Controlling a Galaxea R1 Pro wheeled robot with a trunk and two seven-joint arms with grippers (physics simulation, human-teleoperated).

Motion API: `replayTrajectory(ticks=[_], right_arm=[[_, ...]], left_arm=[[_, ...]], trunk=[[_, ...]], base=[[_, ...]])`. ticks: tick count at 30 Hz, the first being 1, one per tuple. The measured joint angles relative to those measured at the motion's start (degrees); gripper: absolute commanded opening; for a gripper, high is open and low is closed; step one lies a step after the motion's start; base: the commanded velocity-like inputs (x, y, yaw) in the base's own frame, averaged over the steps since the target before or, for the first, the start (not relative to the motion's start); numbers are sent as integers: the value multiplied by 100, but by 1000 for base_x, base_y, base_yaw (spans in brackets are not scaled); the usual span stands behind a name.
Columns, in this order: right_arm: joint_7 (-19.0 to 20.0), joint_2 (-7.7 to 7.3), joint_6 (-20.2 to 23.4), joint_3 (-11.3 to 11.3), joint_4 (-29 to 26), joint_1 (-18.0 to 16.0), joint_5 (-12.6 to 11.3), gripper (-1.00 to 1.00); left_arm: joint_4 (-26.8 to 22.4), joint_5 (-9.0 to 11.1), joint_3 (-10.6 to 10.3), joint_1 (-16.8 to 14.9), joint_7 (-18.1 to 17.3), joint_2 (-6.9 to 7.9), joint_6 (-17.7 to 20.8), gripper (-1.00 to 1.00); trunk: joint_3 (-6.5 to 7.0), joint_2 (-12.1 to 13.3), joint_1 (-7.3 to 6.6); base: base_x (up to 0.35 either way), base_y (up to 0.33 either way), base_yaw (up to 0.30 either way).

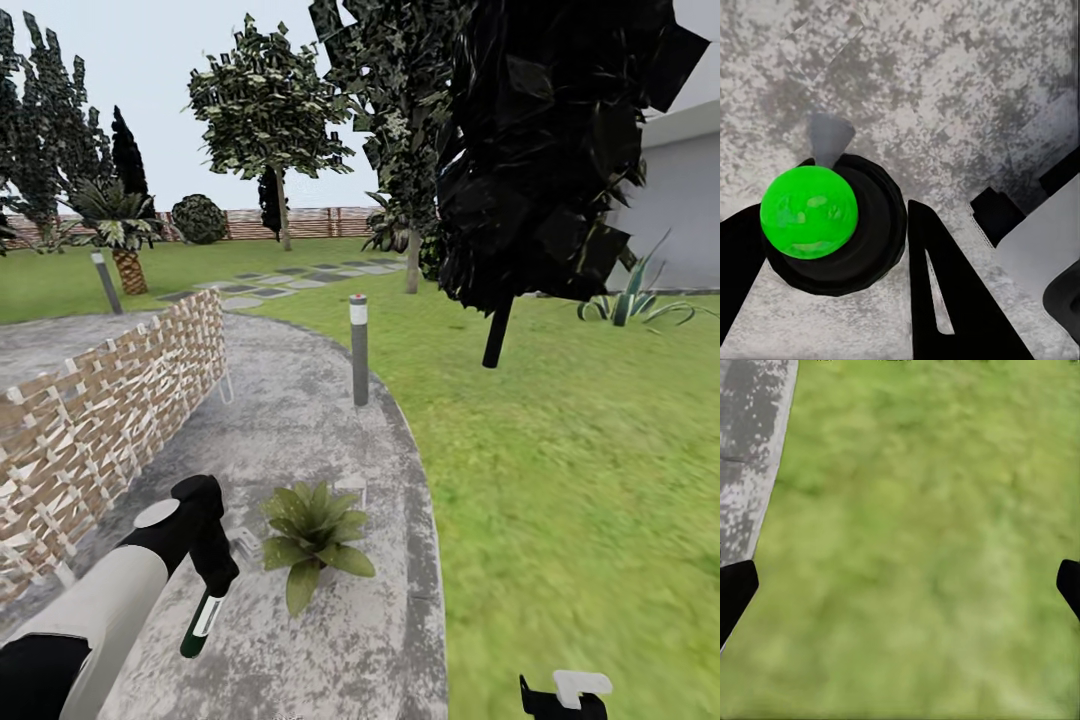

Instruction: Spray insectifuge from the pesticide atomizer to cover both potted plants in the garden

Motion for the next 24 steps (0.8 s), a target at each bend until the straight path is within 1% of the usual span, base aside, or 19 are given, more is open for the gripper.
replayTrajectory(ticks=[9,16,19,24], right_arm=[[0,0,-3,4,0,0,0,100],[0,0,-3,3,-1,0,0,100],[0,2,-5,4,0,0,0,100],[-1,6,-4,4,0,0,0,100]], left_arm=[[0,-8,0,0,4,-3,8,-100],[1,-8,0,-1,13,-4,9,-100],[0,-9,-4,0,12,-3,9,-100],[0,-9,-9,0,12,-3,9,-100]], trunk=[[0,0,-3],[0,0,-2],[0,0,-1],[0,0,1]], base=[[184,-227,260],[175,-227,32],[-2,-227,124],[-179,-192,260]])
